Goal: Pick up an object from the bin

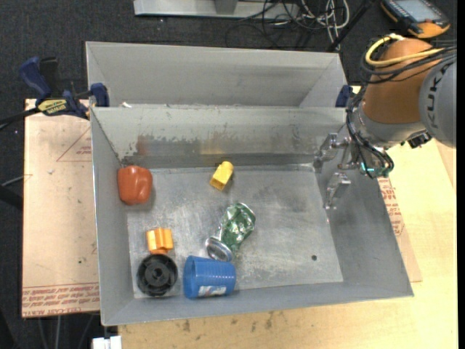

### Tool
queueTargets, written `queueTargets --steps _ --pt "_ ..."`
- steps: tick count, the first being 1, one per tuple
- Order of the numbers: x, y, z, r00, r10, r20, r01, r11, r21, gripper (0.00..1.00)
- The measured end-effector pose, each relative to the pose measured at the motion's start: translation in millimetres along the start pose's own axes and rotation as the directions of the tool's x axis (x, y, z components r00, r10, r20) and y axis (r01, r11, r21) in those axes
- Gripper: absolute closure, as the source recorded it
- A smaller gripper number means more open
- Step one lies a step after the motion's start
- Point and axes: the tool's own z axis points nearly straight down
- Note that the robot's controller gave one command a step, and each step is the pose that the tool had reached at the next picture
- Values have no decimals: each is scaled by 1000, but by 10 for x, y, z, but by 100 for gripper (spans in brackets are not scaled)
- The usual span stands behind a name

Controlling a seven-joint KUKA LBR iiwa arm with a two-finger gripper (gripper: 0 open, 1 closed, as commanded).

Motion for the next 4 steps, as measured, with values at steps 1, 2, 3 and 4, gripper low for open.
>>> queueTargets --steps 1,2,3,4 --pt "-19 3 -49 1000 -2 7 2 1000 1 0" --pt "304 962 622 989 -149 8 149 989 1 100" --pt "304 962 622 989 -150 8 150 989 2 100" --pt "282 1028 375 989 -147 6 147 989 2 100"
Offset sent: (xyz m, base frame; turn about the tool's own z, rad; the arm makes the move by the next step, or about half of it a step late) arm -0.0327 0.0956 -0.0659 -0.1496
